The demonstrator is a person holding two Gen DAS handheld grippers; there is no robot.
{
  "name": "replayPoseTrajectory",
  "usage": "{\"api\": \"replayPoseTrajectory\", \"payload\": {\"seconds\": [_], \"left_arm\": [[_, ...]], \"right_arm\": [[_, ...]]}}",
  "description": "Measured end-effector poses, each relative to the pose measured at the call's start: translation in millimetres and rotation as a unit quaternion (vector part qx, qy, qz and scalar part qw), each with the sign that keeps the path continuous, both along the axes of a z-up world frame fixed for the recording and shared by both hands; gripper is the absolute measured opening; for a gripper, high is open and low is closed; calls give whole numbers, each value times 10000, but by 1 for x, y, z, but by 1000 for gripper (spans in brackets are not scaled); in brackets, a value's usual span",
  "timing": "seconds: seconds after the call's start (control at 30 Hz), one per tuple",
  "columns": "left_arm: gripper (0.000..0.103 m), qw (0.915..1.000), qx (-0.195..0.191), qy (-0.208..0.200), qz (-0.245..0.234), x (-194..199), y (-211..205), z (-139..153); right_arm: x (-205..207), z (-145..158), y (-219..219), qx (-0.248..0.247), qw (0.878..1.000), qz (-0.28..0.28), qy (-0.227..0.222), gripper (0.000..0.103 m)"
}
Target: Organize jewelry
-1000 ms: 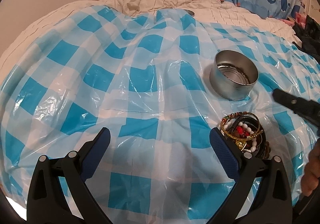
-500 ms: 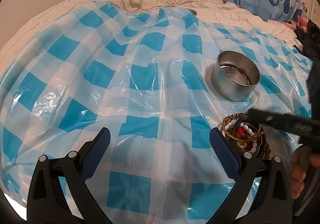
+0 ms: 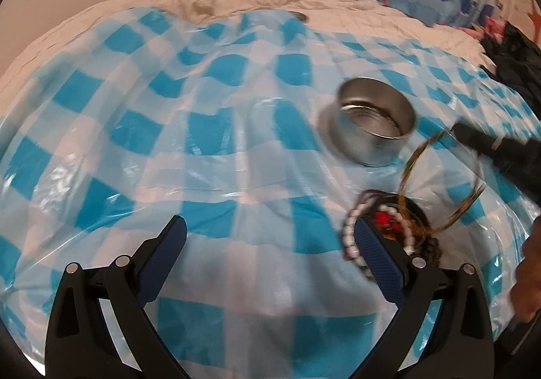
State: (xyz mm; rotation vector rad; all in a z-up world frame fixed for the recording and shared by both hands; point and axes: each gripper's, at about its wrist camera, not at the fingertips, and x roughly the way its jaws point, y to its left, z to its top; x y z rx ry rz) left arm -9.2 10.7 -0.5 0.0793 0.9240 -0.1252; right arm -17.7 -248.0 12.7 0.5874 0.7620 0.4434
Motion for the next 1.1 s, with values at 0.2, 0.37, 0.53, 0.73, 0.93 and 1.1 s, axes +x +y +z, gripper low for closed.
{"api": "replayPoseTrajectory", "payload": {"seconds": [0.2,0.37,0.53,0.73,0.93,1.1], "left_arm": [[95,9957,-730,378,-427,20,-21,-12],[83,9923,-987,540,-525,38,-34,-23],[34,9906,-675,685,-976,38,-59,-36],[13,9862,-741,650,-1332,25,-59,-28],[11,9789,-1401,607,-1359,21,-39,-9],[11,9712,-1885,570,-1338,27,-27,2]], "right_arm": [[-12,9,-44,287,9986,-446,-68,4],[-9,6,-54,388,9980,-505,29,4],[-10,3,-62,516,9973,-516,71,4],[-11,-2,-62,549,9972,-499,126,4],[-12,-7,-59,530,9974,-470,158,4],[-12,-7,-57,485,9975,-487,146,4]]}}
